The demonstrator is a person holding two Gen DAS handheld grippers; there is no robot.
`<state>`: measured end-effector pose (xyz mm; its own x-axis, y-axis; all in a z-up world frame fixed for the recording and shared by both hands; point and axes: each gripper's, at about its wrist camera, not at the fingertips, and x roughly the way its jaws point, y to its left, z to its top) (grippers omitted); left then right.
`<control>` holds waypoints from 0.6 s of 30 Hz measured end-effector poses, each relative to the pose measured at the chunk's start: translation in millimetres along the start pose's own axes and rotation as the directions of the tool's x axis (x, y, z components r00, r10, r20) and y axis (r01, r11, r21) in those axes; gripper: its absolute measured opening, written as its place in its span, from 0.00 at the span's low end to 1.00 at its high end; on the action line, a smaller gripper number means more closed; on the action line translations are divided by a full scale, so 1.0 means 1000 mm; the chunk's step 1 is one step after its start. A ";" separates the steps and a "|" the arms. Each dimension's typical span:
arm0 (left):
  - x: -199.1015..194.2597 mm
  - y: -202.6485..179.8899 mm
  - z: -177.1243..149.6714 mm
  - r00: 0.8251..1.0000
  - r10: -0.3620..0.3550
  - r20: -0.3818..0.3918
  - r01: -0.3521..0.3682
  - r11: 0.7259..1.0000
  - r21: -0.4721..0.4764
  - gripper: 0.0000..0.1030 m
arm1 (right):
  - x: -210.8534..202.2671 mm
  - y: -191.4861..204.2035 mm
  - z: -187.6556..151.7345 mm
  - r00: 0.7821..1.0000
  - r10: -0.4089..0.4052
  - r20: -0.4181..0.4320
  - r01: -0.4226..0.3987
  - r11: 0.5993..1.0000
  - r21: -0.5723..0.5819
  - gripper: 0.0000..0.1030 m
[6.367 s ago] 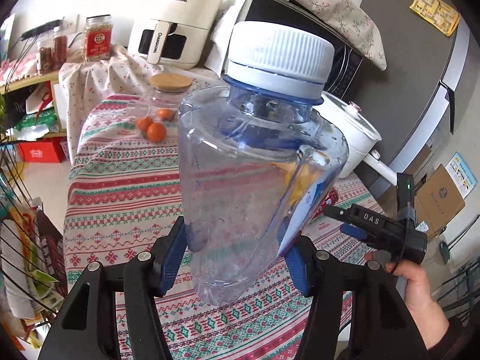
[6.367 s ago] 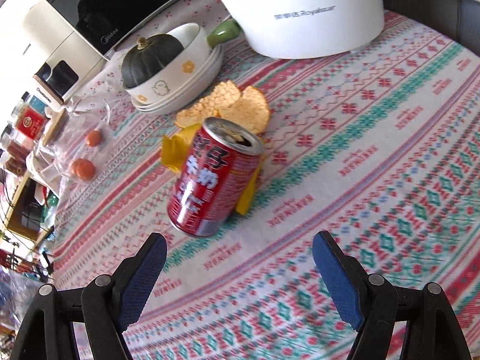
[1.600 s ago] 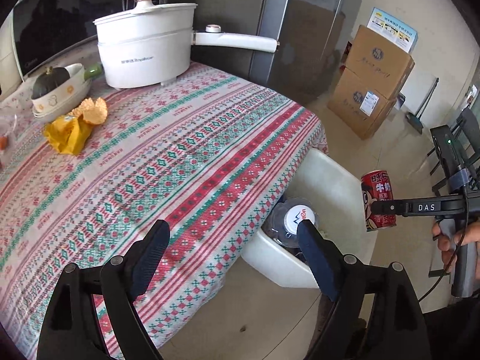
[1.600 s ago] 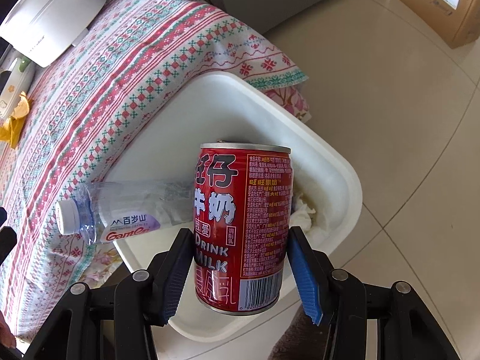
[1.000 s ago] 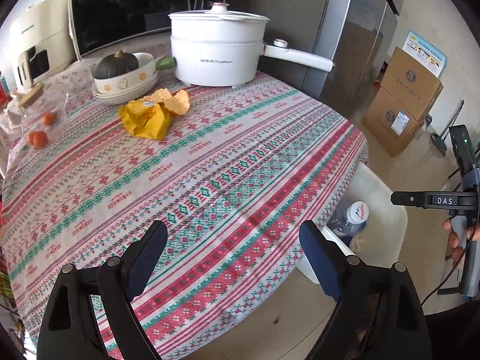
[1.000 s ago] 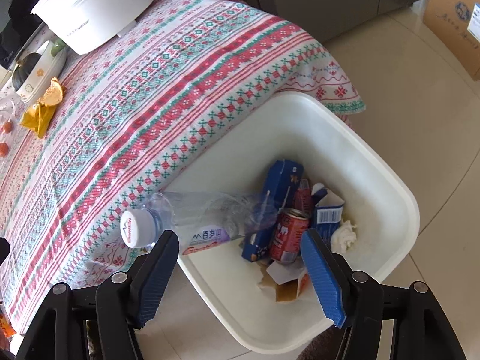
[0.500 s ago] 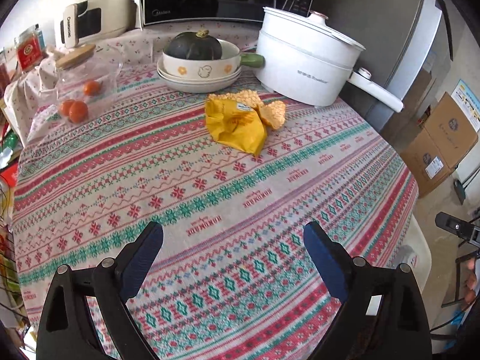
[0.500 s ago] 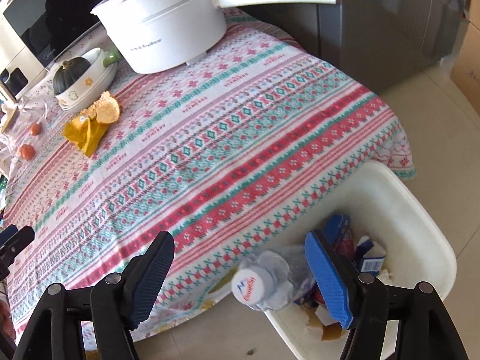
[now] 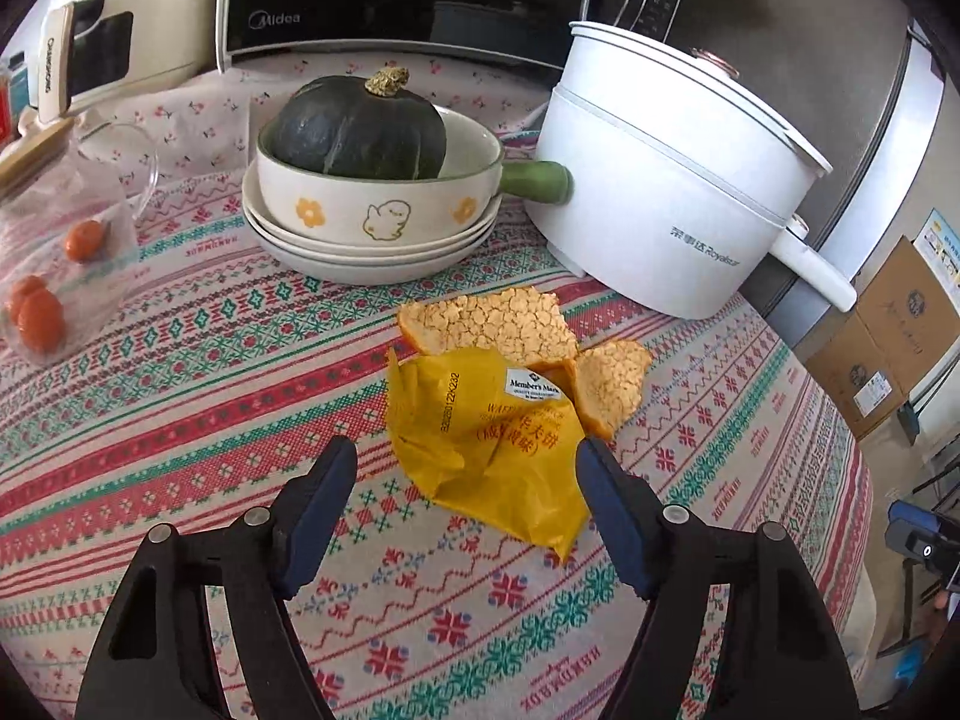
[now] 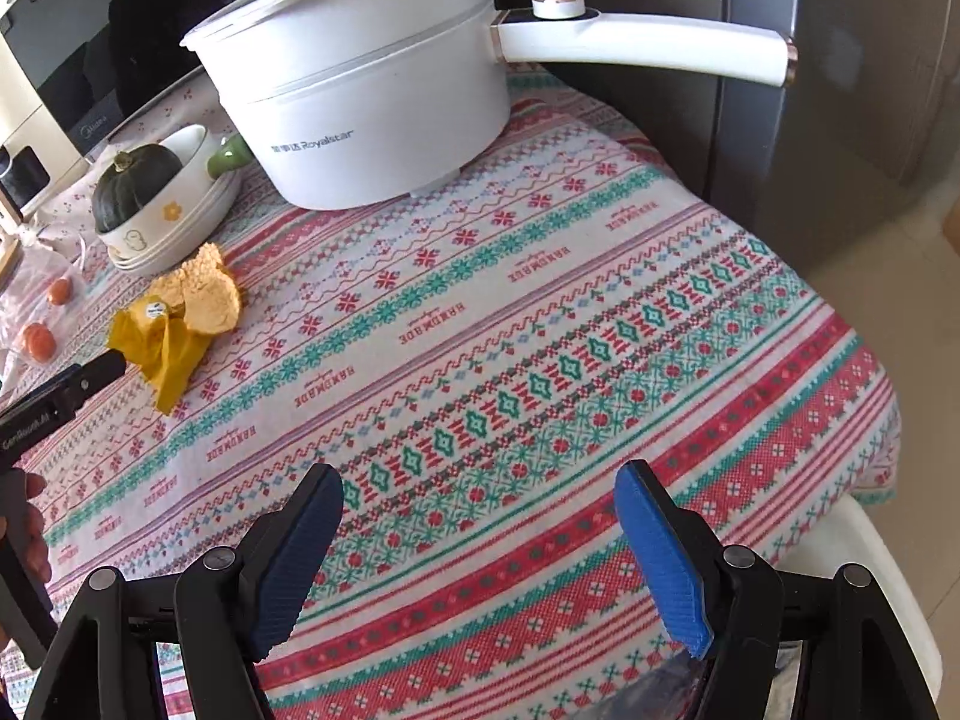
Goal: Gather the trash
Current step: 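Move the open left tool to the yellow snack wrapper and grasp it, then lift the wrapper with the left tool while the right tool grasps the orange peel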
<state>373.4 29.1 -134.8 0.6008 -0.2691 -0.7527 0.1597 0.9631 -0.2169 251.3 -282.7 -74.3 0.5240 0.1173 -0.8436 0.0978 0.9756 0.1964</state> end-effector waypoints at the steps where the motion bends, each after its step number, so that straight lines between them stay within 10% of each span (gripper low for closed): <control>1: 0.006 0.001 0.001 1.000 -0.004 -0.005 0.004 1.000 -0.008 0.69 | 0.003 -0.001 0.001 1.000 0.000 -0.004 0.000 1.000 0.002 0.77; 4: 0.017 0.006 0.000 1.000 -0.021 -0.018 0.021 0.999 -0.047 0.31 | 0.011 -0.004 0.001 1.000 -0.004 -0.014 0.004 1.000 -0.001 0.77; 18: -0.095 -0.008 -0.047 1.000 0.026 0.017 -0.026 0.999 0.030 0.27 | -0.014 0.014 -0.032 0.999 -0.022 -0.047 0.019 0.998 -0.058 0.77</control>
<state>278.3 46.4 -90.8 0.6177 -0.2439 -0.7477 0.1673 0.9697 -0.1781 218.6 -264.7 -75.5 0.4816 0.1045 -0.8701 0.0589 0.9868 0.1511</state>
